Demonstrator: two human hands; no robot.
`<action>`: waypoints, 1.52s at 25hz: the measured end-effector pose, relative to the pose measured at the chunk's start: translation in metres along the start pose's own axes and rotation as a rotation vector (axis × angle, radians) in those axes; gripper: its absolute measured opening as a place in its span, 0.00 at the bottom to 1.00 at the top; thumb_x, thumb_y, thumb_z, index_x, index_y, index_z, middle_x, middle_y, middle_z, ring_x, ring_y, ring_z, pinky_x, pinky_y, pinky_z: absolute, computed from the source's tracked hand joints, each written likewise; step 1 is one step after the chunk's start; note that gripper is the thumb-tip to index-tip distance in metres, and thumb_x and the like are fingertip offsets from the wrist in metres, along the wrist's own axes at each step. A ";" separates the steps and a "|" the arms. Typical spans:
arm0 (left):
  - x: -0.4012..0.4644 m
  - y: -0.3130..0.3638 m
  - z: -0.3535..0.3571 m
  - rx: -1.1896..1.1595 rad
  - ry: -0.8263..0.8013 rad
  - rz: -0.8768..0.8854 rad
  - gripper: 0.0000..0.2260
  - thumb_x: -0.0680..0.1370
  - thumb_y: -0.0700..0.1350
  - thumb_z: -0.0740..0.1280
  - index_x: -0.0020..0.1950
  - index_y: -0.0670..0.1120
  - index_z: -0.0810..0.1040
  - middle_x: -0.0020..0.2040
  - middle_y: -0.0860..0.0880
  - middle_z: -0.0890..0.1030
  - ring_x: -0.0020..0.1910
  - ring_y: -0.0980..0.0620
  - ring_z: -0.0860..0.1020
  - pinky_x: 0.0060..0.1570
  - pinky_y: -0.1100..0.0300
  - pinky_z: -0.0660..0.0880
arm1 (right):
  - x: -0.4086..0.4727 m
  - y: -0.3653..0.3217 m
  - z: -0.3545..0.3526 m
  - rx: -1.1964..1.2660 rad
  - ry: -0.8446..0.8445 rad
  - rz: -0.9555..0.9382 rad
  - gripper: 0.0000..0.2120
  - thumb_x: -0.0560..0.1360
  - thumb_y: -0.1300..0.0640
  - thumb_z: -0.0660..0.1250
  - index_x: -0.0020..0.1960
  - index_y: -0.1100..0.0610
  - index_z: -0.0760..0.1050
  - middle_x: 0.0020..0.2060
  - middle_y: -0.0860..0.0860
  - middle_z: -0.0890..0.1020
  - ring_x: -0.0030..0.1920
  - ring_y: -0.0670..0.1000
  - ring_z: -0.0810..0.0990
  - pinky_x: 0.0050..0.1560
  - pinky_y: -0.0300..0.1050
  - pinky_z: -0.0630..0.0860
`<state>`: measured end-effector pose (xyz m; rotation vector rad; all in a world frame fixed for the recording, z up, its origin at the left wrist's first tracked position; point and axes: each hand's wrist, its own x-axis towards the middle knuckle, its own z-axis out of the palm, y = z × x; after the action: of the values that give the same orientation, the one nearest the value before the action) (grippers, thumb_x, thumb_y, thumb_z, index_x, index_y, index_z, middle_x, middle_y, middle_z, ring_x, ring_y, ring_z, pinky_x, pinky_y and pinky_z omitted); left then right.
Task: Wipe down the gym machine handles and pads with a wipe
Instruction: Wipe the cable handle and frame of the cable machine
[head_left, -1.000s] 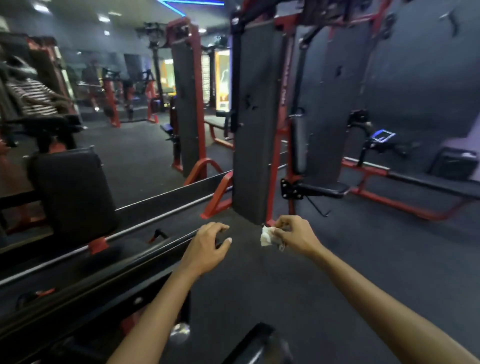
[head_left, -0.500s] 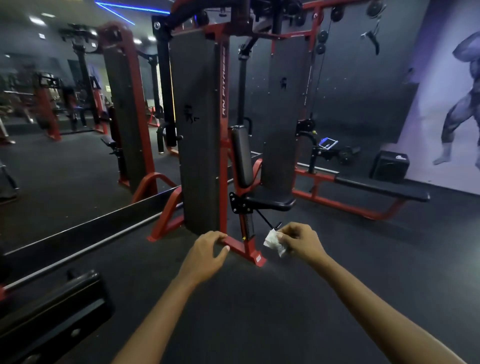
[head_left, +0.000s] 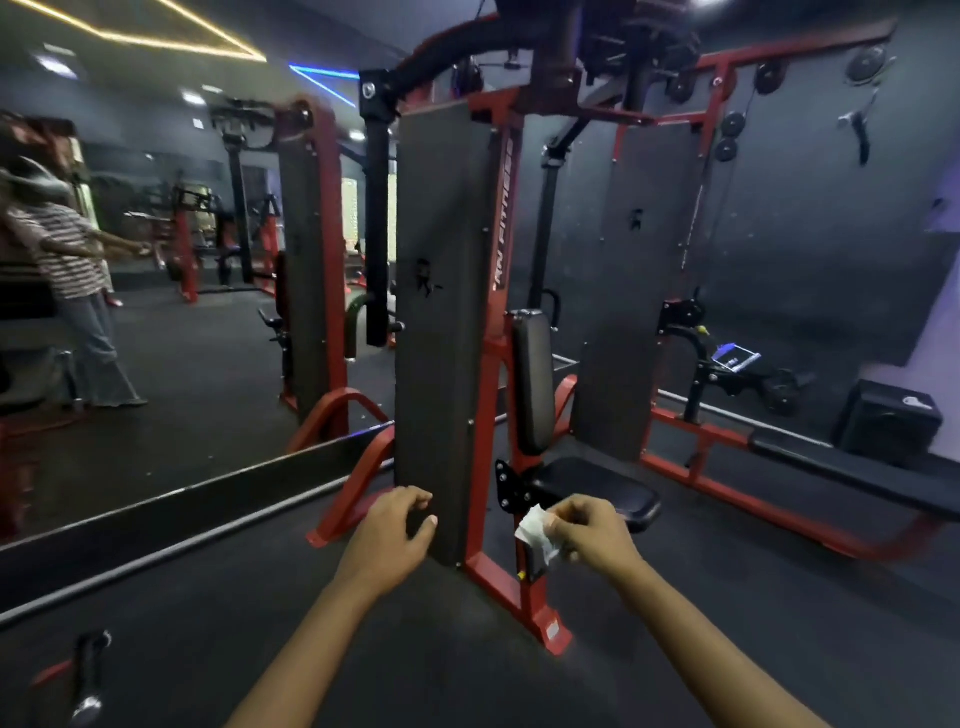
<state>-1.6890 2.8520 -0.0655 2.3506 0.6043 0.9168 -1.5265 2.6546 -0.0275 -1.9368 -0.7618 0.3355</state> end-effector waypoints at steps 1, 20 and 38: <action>0.017 -0.008 0.001 0.018 0.008 -0.005 0.11 0.75 0.46 0.68 0.57 0.48 0.78 0.53 0.53 0.79 0.53 0.58 0.76 0.56 0.59 0.74 | 0.023 -0.001 0.002 0.008 0.002 -0.015 0.04 0.72 0.63 0.69 0.39 0.57 0.78 0.32 0.52 0.82 0.31 0.50 0.81 0.34 0.47 0.78; 0.341 -0.248 -0.046 0.235 0.185 -0.171 0.12 0.75 0.46 0.68 0.58 0.50 0.77 0.53 0.57 0.78 0.54 0.60 0.75 0.55 0.72 0.67 | 0.511 -0.099 0.219 0.291 -0.155 -0.129 0.05 0.72 0.62 0.66 0.38 0.56 0.76 0.36 0.56 0.81 0.33 0.54 0.81 0.34 0.54 0.82; 0.745 -0.475 -0.076 0.217 -0.079 0.314 0.26 0.79 0.54 0.49 0.72 0.42 0.67 0.66 0.45 0.74 0.65 0.49 0.71 0.67 0.64 0.60 | 0.812 -0.215 0.387 -0.261 0.368 -0.654 0.12 0.71 0.68 0.67 0.53 0.59 0.81 0.47 0.52 0.84 0.47 0.50 0.82 0.50 0.48 0.79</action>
<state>-1.3443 3.6629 0.0372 2.7163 0.3200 0.9242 -1.1904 3.5127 0.0504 -1.7869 -1.1680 -0.5257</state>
